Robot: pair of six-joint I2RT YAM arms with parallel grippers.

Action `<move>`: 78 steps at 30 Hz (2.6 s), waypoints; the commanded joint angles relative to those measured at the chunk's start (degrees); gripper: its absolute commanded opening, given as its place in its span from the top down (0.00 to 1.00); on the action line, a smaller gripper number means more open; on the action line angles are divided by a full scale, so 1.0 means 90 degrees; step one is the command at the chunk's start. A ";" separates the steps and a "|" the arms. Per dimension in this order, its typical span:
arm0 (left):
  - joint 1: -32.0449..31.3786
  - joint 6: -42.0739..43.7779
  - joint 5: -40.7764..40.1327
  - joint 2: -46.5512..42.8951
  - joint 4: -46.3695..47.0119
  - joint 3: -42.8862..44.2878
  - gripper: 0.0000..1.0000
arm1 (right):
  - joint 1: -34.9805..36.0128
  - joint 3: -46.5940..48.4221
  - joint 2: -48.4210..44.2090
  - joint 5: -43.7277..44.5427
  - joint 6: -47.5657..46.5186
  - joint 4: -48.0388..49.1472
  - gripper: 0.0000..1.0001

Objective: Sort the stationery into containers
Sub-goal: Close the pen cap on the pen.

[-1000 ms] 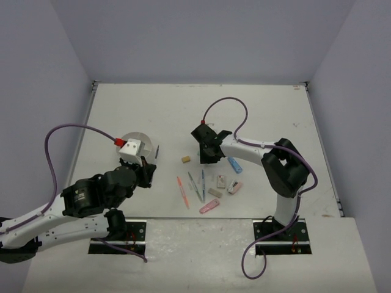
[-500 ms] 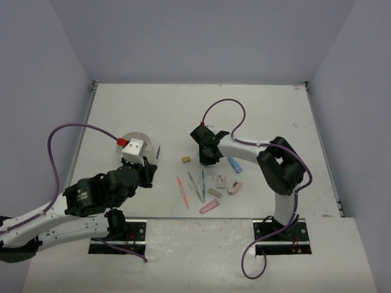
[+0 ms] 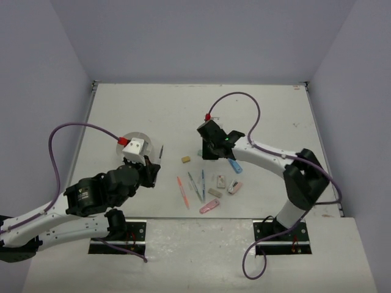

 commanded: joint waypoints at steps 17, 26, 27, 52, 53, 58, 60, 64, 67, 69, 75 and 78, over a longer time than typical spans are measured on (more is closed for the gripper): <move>-0.0024 -0.0386 0.3824 -0.0143 0.7687 -0.2496 1.00 | 0.0088 -0.3238 -0.5874 -0.2698 0.1220 0.6568 1.00; -0.0024 -0.0628 0.3402 0.0005 0.7574 -0.2452 1.00 | 0.0083 -0.3403 -0.5774 -0.3139 0.1321 0.7074 1.00; -0.0024 -0.0632 0.3406 0.0035 0.7581 -0.2439 1.00 | 0.0085 -0.3400 -0.5744 -0.3168 0.1321 0.7093 1.00; -0.0024 -0.0586 0.3323 0.0006 0.7456 -0.2299 1.00 | 0.0083 -0.3354 -0.5569 -0.3043 0.1107 0.6836 1.00; -0.0024 -0.0582 0.3292 -0.0004 0.7438 -0.2298 1.00 | 0.0087 -0.3358 -0.5586 -0.3039 0.1106 0.6830 1.00; -0.0024 -0.0596 0.3198 -0.0035 0.7410 -0.2294 1.00 | 0.0093 -0.3368 -0.5653 -0.3006 0.1082 0.6776 1.00; -0.0024 -0.0588 0.3204 -0.0027 0.7415 -0.2273 1.00 | 0.0093 -0.3374 -0.5658 -0.2984 0.1077 0.6750 1.00; -0.0024 -0.0576 0.3189 -0.0006 0.7415 -0.2259 1.00 | 0.0090 -0.3340 -0.5615 -0.3069 0.1098 0.6753 1.00; -0.0024 -0.0575 0.3174 -0.0007 0.7436 -0.2269 1.00 | 0.0092 -0.3304 -0.5567 -0.3131 0.1105 0.6735 1.00; -0.0024 -0.0567 0.3174 -0.0016 0.7445 -0.2269 1.00 | 0.0093 -0.3296 -0.5531 -0.3141 0.1087 0.6717 1.00; -0.0024 -0.0503 0.3173 -0.0048 0.7412 -0.2201 1.00 | 0.0091 -0.3284 -0.5429 -0.3123 0.1086 0.6707 1.00; -0.0032 -0.0479 0.3111 -0.0088 0.7365 -0.2201 1.00 | 0.0090 -0.3276 -0.5397 -0.3154 0.1094 0.6699 1.00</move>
